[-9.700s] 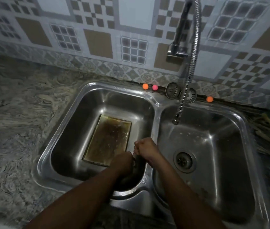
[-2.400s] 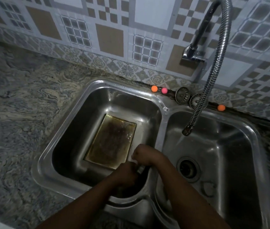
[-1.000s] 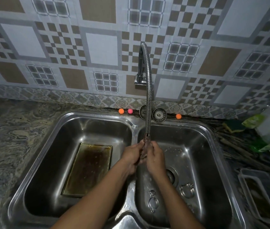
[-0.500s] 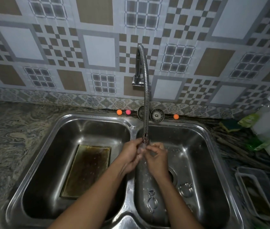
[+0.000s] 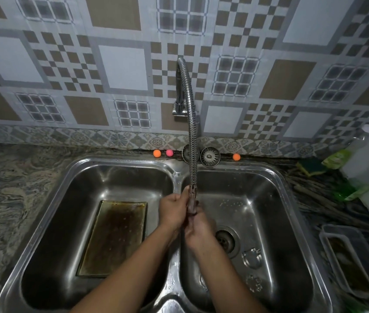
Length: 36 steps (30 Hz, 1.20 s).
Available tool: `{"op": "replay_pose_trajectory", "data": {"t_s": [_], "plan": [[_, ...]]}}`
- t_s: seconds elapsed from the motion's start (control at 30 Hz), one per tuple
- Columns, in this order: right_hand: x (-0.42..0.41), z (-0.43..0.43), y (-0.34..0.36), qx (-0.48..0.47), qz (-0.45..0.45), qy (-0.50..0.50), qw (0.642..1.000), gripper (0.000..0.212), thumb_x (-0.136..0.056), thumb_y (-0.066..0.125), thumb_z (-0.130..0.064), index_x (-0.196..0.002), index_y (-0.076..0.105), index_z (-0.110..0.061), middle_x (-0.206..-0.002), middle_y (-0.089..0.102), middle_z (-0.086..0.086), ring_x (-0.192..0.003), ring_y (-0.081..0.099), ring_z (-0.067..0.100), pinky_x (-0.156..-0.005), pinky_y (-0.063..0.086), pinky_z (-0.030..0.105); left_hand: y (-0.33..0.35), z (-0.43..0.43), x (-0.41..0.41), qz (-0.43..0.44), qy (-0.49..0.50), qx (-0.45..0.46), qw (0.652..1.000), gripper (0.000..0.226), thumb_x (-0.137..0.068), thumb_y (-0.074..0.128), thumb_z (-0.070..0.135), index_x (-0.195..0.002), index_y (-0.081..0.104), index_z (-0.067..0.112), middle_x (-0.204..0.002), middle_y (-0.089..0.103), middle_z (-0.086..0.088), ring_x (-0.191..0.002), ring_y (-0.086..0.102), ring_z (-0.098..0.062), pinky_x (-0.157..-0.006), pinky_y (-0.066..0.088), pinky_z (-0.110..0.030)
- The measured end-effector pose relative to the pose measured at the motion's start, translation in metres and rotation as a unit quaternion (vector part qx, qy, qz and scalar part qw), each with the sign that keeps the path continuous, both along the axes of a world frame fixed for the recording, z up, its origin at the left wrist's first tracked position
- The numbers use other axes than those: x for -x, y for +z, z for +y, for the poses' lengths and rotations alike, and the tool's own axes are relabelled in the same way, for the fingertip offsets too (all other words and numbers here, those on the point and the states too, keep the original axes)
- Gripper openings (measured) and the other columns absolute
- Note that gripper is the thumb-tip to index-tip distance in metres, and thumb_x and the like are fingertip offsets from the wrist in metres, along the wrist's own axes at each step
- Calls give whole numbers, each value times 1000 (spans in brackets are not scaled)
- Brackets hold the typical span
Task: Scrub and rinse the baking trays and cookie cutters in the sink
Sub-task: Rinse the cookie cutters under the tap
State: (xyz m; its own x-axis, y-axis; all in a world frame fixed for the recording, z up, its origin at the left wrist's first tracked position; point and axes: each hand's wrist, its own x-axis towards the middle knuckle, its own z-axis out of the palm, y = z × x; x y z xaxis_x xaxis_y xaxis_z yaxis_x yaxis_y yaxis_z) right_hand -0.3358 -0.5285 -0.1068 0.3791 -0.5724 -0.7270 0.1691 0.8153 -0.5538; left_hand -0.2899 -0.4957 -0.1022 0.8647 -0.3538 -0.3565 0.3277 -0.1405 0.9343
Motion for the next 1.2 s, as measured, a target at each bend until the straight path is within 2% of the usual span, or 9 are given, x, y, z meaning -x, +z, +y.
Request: {"op": "replay_pose_trajectory", "data": {"t_s": [0.13, 0.27, 0.37, 0.43, 0.57, 0.83, 0.97, 1.1, 1.2], "plan": [[11, 7, -10, 92, 118, 62, 987, 48, -100, 41, -47, -85, 67, -9, -52, 58, 0, -38, 51, 9, -37, 37, 19, -18, 9, 2, -33, -34, -77, 996, 42, -92, 63, 34, -55, 60, 14, -48, 59, 2, -44, 51, -11, -44, 38, -20], [-3, -25, -11, 55, 71, 70, 994, 46, -104, 35, -35, -73, 61, -12, -44, 49, -2, -32, 37, 7, -34, 25, 17, -15, -4, 3, 22, -59, -16, 998, 29, -92, 63, 12, -63, 63, 15, -53, 58, -4, -40, 49, -9, -39, 40, -19], [-9, -67, -8, 0, 9, 14, 1000, 42, -105, 30, -35, -81, 56, -12, -66, 59, 6, -45, 53, 13, -38, 38, 17, -7, -29, -2, 24, -113, 21, 993, 5, -88, 69, 7, -90, 71, 11, -73, 70, -4, -60, 63, -9, -54, 53, -16], [-5, -87, -11, 54, 38, 0, 998, 43, -103, 32, -41, -83, 57, -13, -77, 61, 4, -66, 58, 17, -63, 51, 28, -11, -43, -2, 39, -154, 57, 986, 15, -87, 70, 6, -101, 72, 11, -88, 75, -7, -75, 70, -12, -67, 56, -20], [17, -95, -43, 319, 233, 107, 912, 39, -102, 35, -37, -105, 66, -14, -106, 65, 3, -97, 60, 24, -96, 47, 44, -35, -54, 6, 27, -198, -13, 980, 30, -89, 59, 8, -91, 77, 32, -82, 73, 0, -68, 62, -9, -59, 52, -25], [84, -77, -112, 424, 322, 258, 806, 27, -91, 47, -20, -77, 68, -10, -77, 66, 5, -75, 60, 22, -72, 47, 32, -99, -36, 40, 9, -286, -154, 946, 19, -82, 65, 0, -79, 74, 16, -63, 69, 11, -64, 60, -14, -60, 48, -25], [115, -80, -126, 380, 337, 289, 812, 13, -93, 52, -13, -100, 64, -11, -88, 64, -7, -86, 63, 19, -64, 40, 17, -113, -39, 52, -21, -401, -199, 894, 44, -68, 73, 18, -112, 73, 19, -104, 74, -1, -97, 68, -15, -82, 54, -25], [130, -85, -128, 335, 392, 411, 752, 28, -97, 46, -12, -120, 62, -11, -121, 65, 8, -107, 61, 24, -77, 44, 24, -127, -41, 68, 9, -445, -269, 854, 30, -82, 65, 10, -111, 71, 10, -110, 71, -14, -105, 66, -28, -84, 55, -31], [134, -86, -116, 315, 393, 468, 726, 29, -97, 48, -15, -122, 63, -10, -124, 63, 11, -115, 58, 27, -87, 45, 26, -133, -38, 80, 5, -479, -283, 831, 26, -87, 64, 21, -110, 71, 11, -110, 71, -10, -104, 65, -23, -73, 45, -19]]}}
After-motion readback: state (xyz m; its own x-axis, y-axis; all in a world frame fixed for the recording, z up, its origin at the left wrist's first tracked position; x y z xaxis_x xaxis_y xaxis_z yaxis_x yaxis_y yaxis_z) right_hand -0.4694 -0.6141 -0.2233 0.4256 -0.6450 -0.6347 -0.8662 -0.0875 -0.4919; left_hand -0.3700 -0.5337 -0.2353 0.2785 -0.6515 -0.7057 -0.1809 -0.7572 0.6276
